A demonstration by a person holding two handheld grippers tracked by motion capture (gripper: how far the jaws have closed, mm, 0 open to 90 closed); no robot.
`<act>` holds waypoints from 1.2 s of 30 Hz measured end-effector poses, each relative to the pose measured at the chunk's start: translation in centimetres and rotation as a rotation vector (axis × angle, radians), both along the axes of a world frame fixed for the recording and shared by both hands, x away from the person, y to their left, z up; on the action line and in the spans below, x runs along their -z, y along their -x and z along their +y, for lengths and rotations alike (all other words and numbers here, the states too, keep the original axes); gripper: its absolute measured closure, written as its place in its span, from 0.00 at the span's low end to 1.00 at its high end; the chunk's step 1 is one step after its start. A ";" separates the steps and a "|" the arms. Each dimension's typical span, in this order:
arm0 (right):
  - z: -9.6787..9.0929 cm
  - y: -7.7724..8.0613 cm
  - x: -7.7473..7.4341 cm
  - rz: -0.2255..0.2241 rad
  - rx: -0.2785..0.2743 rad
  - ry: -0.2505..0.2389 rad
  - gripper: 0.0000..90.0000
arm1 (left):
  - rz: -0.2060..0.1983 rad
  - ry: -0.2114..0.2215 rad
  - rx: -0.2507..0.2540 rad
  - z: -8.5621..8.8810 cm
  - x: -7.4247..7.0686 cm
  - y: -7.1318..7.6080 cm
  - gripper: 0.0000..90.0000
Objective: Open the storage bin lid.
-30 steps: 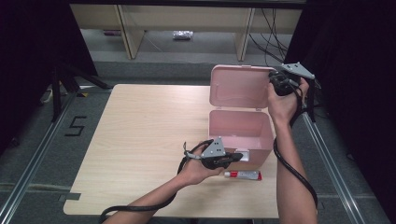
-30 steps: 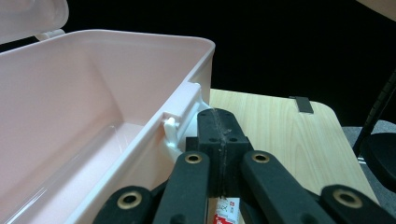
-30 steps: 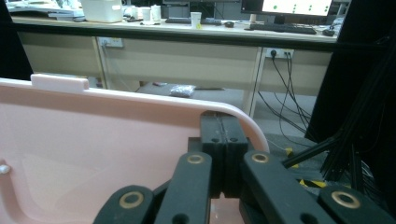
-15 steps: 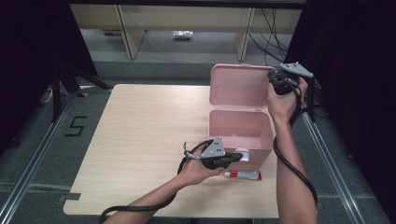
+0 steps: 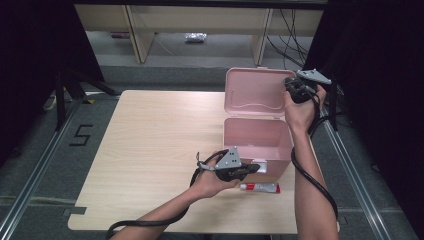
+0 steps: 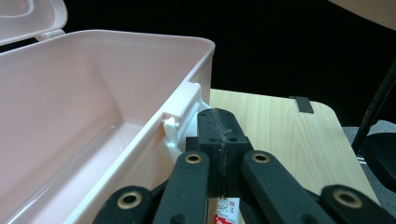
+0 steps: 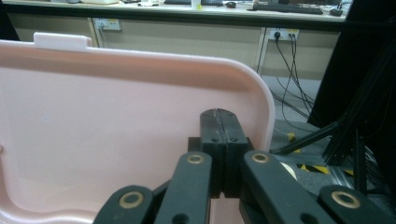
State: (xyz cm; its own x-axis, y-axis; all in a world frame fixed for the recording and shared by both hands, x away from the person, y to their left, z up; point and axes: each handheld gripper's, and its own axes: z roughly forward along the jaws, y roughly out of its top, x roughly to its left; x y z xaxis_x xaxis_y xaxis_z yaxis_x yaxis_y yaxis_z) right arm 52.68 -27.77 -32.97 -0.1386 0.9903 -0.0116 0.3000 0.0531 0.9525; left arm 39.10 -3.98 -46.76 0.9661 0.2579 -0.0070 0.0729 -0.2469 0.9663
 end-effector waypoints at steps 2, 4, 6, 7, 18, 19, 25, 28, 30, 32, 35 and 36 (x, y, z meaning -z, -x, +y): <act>0.0 -0.1 0.2 0.007 0.004 -0.004 1.00 | 0.010 0.003 -0.005 0.0 0.0 0.1 1.00; -0.1 -0.1 0.4 0.013 -0.001 -0.002 1.00 | 0.006 0.003 -0.005 0.0 0.0 0.1 1.00; -0.2 -0.3 0.6 0.017 -0.008 0.005 1.00 | 0.007 0.002 -0.006 0.0 0.0 0.1 1.00; -0.1 -0.2 0.8 0.030 0.006 -0.020 1.00 | 0.006 0.002 -0.005 0.0 0.0 0.1 1.00; -0.3 -0.2 1.7 0.063 0.003 -0.027 1.00 | 0.002 0.001 -0.001 0.0 0.0 0.0 1.00; -0.4 -0.3 1.8 0.054 0.002 -0.008 1.00 | 0.002 0.001 -0.001 0.0 0.0 0.0 1.00; -0.4 0.0 2.2 0.081 -0.009 -0.016 1.00 | 0.006 0.001 -0.004 0.0 0.0 0.0 1.00; -0.4 0.2 2.5 0.088 0.003 -0.016 1.00 | 0.006 0.000 -0.002 0.0 0.0 0.0 1.00; -0.4 0.3 2.6 0.094 -0.006 -0.018 1.00 | 0.006 0.002 -0.002 0.0 0.0 0.0 1.00; -0.3 0.4 2.7 0.104 -0.008 -0.028 1.00 | 0.005 0.001 -0.002 0.0 0.0 0.0 1.00; -0.1 0.8 2.8 0.135 -0.005 -0.038 1.00 | 0.010 0.001 -0.006 0.0 0.0 0.1 1.00; -0.3 0.8 2.9 0.134 -0.017 -0.018 1.00 | 0.010 0.001 -0.006 0.0 0.0 0.1 1.00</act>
